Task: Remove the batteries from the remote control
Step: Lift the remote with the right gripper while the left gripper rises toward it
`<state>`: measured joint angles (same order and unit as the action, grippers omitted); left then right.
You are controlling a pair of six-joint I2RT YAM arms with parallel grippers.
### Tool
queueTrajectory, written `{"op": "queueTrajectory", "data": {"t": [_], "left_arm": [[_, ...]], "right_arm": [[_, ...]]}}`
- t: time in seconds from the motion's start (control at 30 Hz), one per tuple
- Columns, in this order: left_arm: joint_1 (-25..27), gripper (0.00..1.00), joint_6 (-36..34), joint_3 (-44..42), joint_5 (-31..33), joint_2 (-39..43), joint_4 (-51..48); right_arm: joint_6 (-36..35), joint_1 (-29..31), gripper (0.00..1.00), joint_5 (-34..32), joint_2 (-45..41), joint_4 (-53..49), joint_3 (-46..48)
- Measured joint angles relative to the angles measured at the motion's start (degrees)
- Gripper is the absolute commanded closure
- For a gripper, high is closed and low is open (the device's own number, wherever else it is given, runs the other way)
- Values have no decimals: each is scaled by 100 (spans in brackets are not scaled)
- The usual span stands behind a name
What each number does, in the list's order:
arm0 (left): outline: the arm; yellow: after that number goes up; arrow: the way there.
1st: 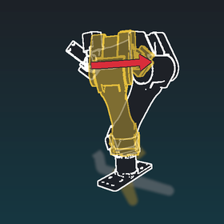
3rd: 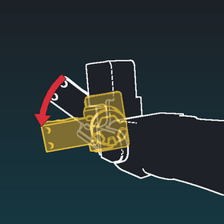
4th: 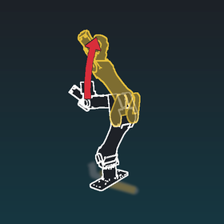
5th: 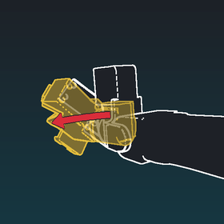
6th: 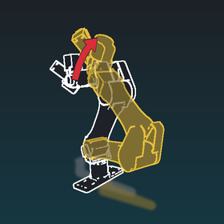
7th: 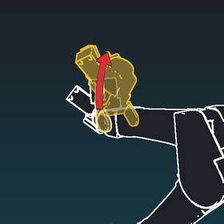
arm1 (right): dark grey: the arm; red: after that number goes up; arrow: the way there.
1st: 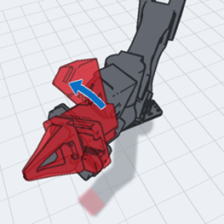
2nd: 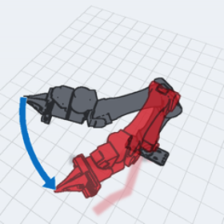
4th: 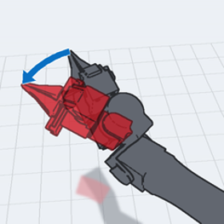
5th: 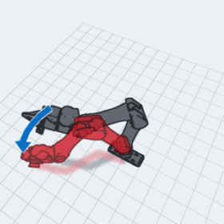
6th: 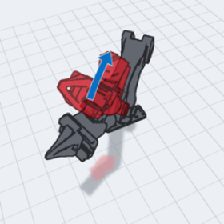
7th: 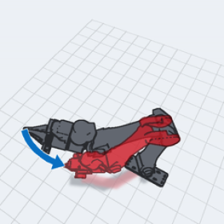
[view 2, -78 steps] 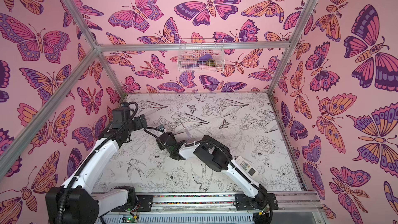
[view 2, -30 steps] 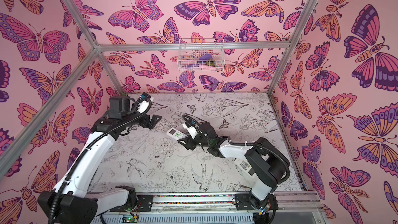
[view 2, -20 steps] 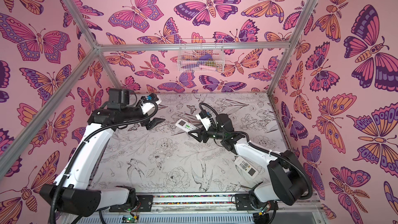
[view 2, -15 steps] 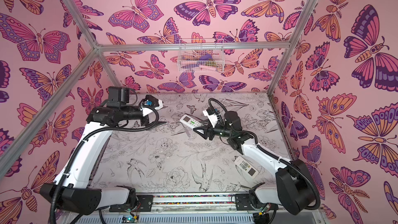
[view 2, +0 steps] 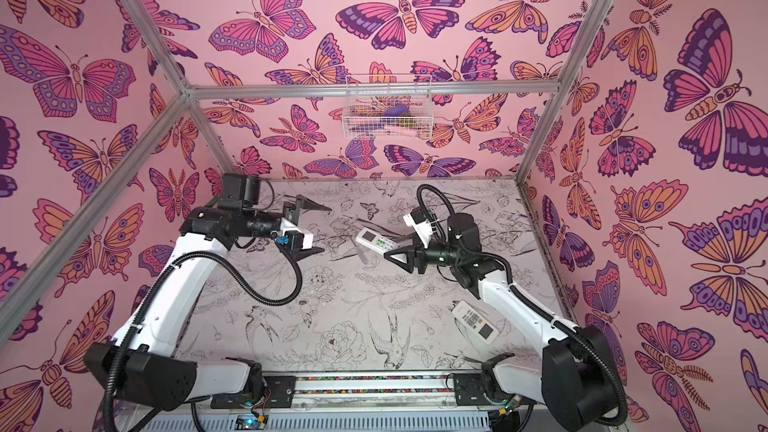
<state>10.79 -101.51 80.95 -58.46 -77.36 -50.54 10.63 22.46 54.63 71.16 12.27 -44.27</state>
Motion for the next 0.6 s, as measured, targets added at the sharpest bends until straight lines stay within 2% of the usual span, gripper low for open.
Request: {"op": "queueTrajectory", "data": {"t": [0.13, 0.3, 0.43, 0.6], "left_arm": [[0, 0, -654, -391, -50, 2, -74], [0, 2, -1117, -557, -173, 13, -79], [0, 9, -1512, -828, -223, 96, -85], [0, 14, -1679, -1025, -282, 109, -76]], "right_arm": [[50, 2, 71, 236, 190, -2, -90], [74, 103, 72, 393, 411, -22, -243], [103, 269, 72, 498, 518, 13, -328], [114, 461, 72, 555, 614, 33, -393]]}}
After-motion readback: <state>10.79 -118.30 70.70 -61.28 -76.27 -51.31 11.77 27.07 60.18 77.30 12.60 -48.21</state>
